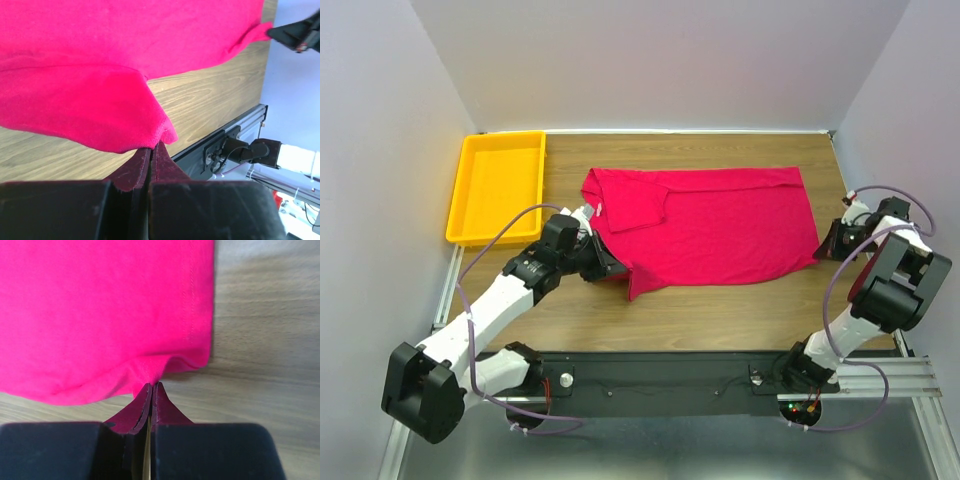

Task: Fold and stack the t-shirts

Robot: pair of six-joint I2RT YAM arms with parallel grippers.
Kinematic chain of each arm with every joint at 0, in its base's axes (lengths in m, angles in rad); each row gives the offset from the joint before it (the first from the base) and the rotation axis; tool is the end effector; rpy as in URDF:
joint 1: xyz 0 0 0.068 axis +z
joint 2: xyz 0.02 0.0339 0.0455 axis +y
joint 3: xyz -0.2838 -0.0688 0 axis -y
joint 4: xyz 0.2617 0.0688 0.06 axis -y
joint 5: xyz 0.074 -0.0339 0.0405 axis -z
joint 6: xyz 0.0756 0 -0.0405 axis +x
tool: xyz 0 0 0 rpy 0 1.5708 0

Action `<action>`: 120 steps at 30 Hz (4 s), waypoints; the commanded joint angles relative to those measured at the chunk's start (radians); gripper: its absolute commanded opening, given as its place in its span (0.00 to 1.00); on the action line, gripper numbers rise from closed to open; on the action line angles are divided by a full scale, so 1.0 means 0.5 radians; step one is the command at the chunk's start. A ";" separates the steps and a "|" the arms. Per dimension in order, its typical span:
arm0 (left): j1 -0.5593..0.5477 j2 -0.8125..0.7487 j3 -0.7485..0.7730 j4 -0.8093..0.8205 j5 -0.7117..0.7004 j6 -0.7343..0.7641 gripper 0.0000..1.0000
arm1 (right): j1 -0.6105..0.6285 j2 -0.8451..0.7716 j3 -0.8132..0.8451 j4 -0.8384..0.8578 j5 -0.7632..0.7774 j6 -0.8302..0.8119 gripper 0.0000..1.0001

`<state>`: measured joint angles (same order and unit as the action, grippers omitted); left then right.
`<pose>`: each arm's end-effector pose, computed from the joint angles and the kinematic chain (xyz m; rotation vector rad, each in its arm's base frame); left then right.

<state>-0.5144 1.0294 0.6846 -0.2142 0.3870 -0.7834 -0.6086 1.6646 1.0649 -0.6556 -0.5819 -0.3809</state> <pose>0.2144 -0.1540 0.2484 -0.0611 2.3176 -1.1315 0.3019 -0.1597 0.1675 0.1692 2.5508 0.4801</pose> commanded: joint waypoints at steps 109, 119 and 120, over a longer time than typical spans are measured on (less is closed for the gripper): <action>0.173 -0.488 0.015 -0.225 -0.077 -0.283 0.00 | 0.042 -0.332 0.497 -0.858 -0.379 -1.251 0.01; 0.283 -0.586 0.015 -0.483 -0.225 -0.433 0.00 | -0.105 -0.289 0.380 -0.843 -0.382 -1.349 0.01; 0.295 -0.589 0.011 -0.498 -0.225 -0.449 0.00 | -0.111 -0.268 0.380 -0.833 -0.388 -1.349 0.00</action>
<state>-0.3973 0.7635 0.6559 -0.4252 0.3054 -0.9615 -0.6510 1.5200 1.2549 -1.0821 -0.7521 -1.0275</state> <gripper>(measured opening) 0.080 0.011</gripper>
